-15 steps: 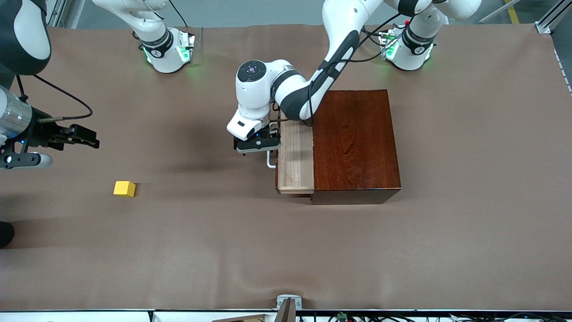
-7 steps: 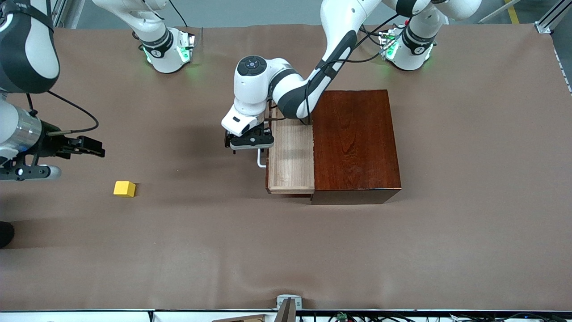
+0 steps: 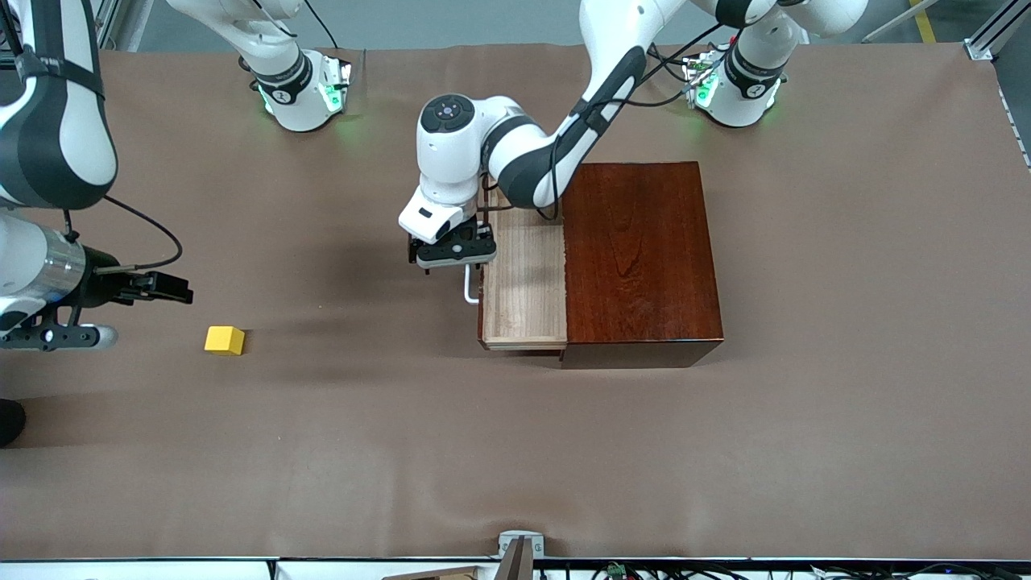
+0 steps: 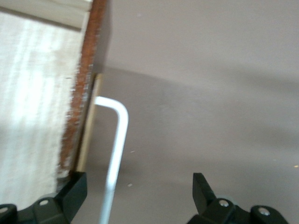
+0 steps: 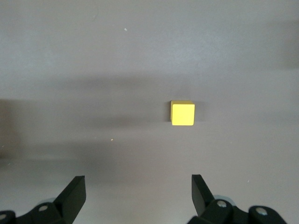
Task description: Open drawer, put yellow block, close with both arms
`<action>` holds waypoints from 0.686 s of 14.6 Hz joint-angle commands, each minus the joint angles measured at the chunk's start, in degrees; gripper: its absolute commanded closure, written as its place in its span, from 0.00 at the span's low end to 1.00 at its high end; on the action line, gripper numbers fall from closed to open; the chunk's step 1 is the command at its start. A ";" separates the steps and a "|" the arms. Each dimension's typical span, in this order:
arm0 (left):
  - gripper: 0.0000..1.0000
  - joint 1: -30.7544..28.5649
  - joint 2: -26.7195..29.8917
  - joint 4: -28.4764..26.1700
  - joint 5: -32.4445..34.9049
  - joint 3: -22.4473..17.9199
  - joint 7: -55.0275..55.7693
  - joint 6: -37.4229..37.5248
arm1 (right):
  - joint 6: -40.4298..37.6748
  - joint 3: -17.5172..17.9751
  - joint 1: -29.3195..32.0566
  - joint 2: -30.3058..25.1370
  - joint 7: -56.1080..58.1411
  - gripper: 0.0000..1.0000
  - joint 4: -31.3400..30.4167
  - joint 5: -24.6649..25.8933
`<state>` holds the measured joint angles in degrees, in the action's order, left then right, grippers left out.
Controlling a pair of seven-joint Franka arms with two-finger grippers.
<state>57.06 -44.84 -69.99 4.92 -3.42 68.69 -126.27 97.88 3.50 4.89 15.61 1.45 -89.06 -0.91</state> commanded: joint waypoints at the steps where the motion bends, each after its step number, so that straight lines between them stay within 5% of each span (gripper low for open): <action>1: 0.00 0.33 4.84 -0.23 -0.35 -0.53 0.92 6.55 | 0.65 0.72 0.91 1.52 -0.22 0.00 0.91 1.34; 7: 0.00 -1.60 15.38 -0.93 3.67 -3.95 -1.09 21.13 | 4.33 0.72 2.22 5.39 -0.22 0.00 0.65 1.34; 10: 0.00 -5.98 20.30 -1.81 6.75 -4.57 -11.51 30.27 | 5.74 0.72 2.49 6.97 -0.22 0.00 0.47 1.43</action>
<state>53.88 -28.60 -69.25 9.23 -8.09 63.40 -100.15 103.05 3.39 6.41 21.53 1.45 -89.16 -0.16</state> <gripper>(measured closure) 0.000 0.000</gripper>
